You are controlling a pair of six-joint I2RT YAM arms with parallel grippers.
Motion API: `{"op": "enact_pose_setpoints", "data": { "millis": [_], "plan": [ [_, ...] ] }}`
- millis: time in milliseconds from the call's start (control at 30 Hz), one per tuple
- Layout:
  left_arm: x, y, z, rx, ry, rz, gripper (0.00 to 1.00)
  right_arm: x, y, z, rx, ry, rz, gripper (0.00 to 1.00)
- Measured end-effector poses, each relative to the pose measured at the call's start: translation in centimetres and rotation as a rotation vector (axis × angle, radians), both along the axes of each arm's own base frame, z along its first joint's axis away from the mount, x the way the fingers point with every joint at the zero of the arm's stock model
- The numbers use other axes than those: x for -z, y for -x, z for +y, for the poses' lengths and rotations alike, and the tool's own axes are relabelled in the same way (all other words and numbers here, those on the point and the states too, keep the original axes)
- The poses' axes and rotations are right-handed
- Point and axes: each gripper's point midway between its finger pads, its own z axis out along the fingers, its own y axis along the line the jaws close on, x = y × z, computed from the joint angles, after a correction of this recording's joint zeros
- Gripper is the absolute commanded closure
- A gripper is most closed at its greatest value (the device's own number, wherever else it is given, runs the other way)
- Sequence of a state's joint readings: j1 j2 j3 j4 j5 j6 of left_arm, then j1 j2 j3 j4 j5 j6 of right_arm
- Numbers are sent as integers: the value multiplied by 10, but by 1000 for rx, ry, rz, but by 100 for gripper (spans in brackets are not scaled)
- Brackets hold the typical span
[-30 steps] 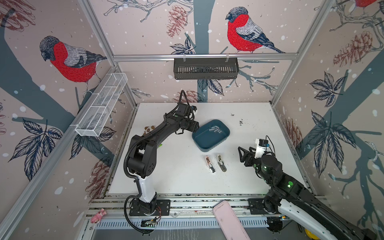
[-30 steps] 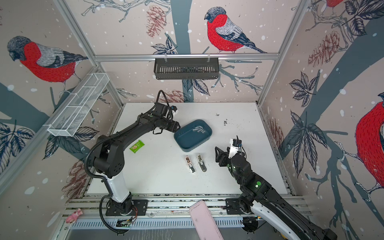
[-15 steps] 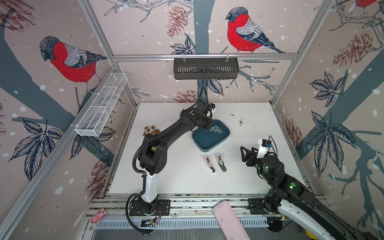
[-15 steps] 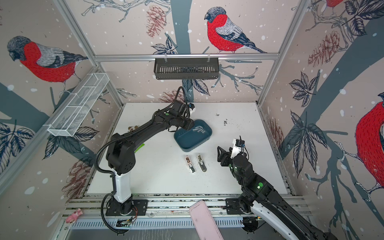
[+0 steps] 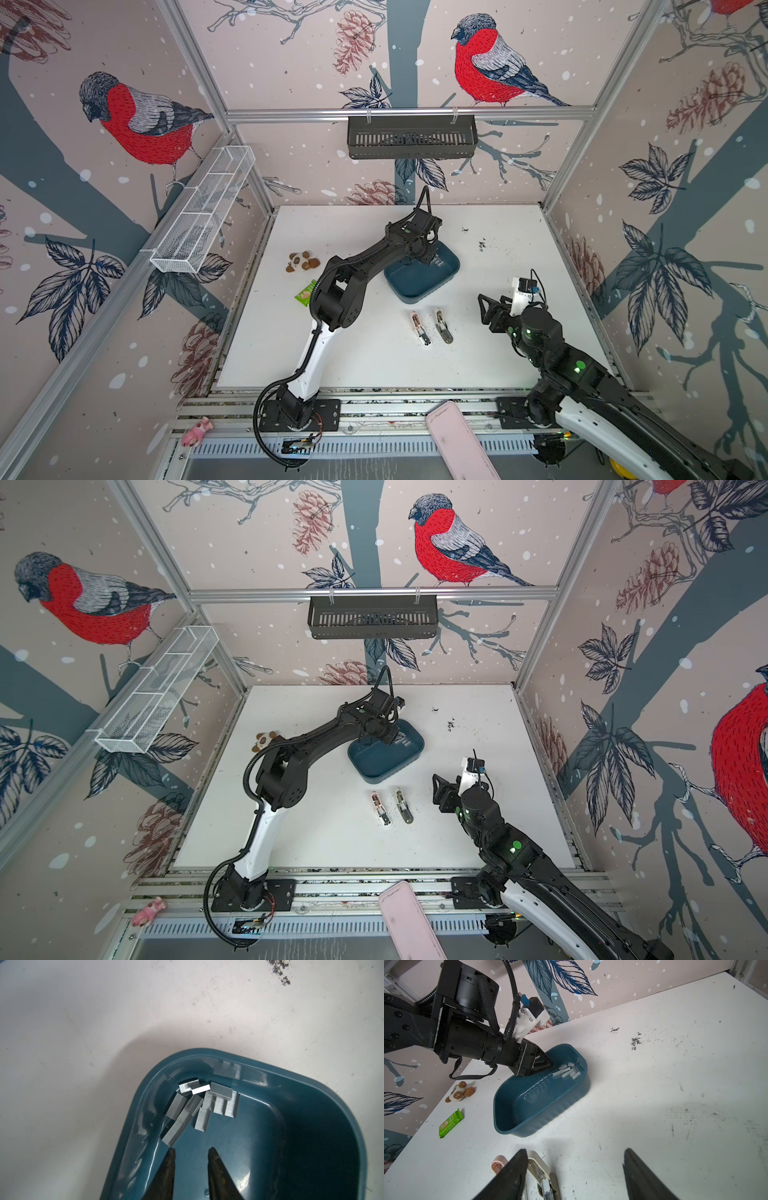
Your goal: Load the staples into the stapler
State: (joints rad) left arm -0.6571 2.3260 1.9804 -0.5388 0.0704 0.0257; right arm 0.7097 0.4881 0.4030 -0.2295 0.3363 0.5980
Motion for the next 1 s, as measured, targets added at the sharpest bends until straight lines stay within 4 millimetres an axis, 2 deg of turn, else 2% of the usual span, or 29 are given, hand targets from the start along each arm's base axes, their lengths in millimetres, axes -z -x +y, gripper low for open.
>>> {"op": "enact_pose_setpoints", "data": {
  "millis": [467, 767, 1000],
  "plan": [
    [31, -9, 4, -26, -63, 7, 71, 2, -1, 0, -3, 0, 8, 27],
    [41, -12, 6, -33, -91, 3, 74, 3, -1, -2, 3, -1, 9, 27],
    [44, -5, 5, -24, -104, 19, 78, 5, -1, -3, 3, -6, 8, 27]
  ]
}}
